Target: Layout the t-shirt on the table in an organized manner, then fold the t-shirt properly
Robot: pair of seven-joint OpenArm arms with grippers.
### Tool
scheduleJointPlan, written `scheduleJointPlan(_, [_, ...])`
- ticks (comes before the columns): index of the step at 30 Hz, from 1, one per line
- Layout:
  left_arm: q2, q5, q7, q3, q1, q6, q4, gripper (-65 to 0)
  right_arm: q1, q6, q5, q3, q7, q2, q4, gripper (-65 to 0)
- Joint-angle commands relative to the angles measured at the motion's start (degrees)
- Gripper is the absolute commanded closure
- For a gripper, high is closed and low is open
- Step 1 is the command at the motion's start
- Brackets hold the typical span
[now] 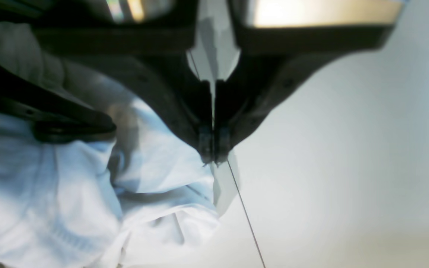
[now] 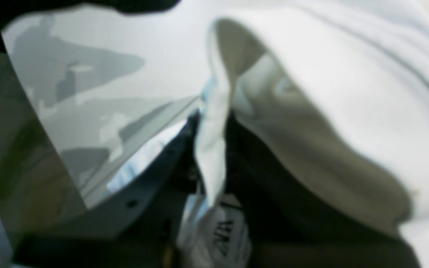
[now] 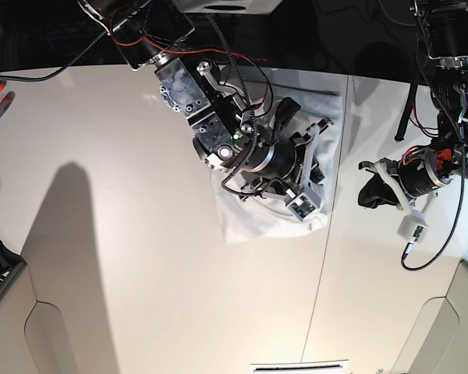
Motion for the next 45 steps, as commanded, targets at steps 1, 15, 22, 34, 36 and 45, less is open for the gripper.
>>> scheduleJointPlan(1, [-0.66, -1.07, -0.83, -0.33, -0.76, -1.18, 0.94, -1.1, 1.31, 0.52, 1.57, -0.13, 1.73, -0.81, 0.98, -15.1])
scheduleJointPlan(15, [-0.66, -2.08, -1.51, -0.33, -0.79, -1.95, 0.94, -1.1, 6.86, 7.85, 13.92, -0.13, -0.52, -0.81, 6.73, -21.1])
scheduleJointPlan(22, [-0.66, -2.08, -1.49, -0.33, -0.79, -3.19, 0.94, -1.1, 6.84, 8.22, 13.84, -0.13, -1.88, -0.81, 9.33, -21.1])
scheduleJointPlan(34, [-0.68, -2.01, -1.49, -0.35, -0.81, -3.19, 0.94, -1.1, 6.43, 8.26, 13.2, -0.9, -4.76, -0.81, 2.67, -36.1])
scheduleJointPlan(36, [-0.68, -2.01, -1.49, -0.35, -0.79, -3.19, 0.94, -1.1, 6.4, 8.26, 15.54, -1.16, -4.76, -0.81, 1.6, -36.1])
scheduleJointPlan(45, [-0.7, -0.04, -1.51, -0.35, -0.79, -3.19, 0.94, -1.1, 6.56, 16.0, 27.82, -1.29, -4.85, -0.81, 3.52, -36.0])
